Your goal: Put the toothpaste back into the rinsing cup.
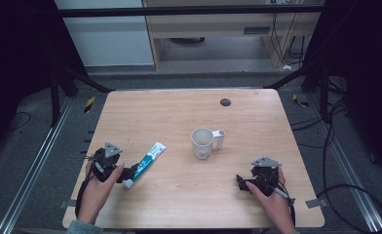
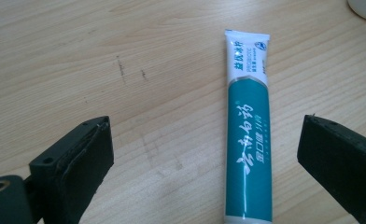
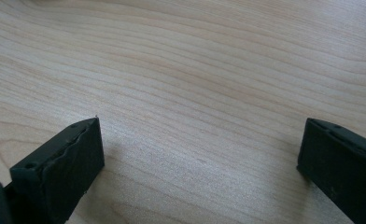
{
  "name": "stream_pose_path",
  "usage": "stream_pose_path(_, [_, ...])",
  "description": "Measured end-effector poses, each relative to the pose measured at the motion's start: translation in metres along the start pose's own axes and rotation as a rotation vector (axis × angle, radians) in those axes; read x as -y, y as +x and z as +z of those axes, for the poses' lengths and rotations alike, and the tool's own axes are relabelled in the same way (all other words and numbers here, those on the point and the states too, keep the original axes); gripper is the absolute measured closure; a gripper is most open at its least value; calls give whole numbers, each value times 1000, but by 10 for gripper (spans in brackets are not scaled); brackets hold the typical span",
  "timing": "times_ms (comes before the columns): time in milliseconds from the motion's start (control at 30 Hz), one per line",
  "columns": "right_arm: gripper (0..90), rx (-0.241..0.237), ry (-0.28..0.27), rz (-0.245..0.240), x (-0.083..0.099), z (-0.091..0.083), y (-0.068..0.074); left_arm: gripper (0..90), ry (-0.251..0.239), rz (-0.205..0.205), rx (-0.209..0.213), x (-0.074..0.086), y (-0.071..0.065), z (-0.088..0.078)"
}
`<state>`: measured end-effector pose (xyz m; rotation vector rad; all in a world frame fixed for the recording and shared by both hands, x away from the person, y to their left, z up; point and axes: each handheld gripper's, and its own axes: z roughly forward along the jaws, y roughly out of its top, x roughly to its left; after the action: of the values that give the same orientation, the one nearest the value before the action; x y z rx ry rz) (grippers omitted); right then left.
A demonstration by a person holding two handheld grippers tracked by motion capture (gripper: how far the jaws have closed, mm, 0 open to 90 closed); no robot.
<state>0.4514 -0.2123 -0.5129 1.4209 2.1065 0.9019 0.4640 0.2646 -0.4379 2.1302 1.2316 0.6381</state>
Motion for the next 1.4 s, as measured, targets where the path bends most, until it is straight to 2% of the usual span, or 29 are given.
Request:
stream_pose_path(267, [6, 0, 0, 0, 0, 0, 0, 34, 43, 43, 44, -8, -9, 4])
stream_pose_path(467, [5, -1, 0, 2, 0, 0, 0, 54, 106, 104, 66, -24, -13, 13])
stream_pose_path(633, [5, -1, 0, 1, 0, 0, 0, 49, 133, 117, 93, -39, -12, 22])
stream_pose_path(700, [5, -1, 0, 1, 0, 0, 0, 58, 138, 143, 109, -45, -13, 23])
stream_pose_path(800, [5, -1, 0, 1, 0, 0, 0, 79, 151, 146, 113, -54, -13, 29])
stream_pose_path(933, [5, -1, 0, 1, 0, 0, 0, 178, 170, 143, 120, -60, -13, 37])
stream_pose_path(1167, [5, -1, 0, 1, 0, 0, 0, 307, 211, 136, 136, -64, -16, 55])
stream_pose_path(1233, [5, 0, 0, 1, 0, 0, 0, 326, 211, 126, 149, -65, -17, 59])
stream_pose_path(1300, [5, 0, 0, 0, 0, 0, 0, 348, 220, 137, 156, -65, -19, 64])
stream_pose_path(1400, [5, 0, -1, -1, 0, 0, 0, 365, 234, 130, 159, -64, -21, 72])
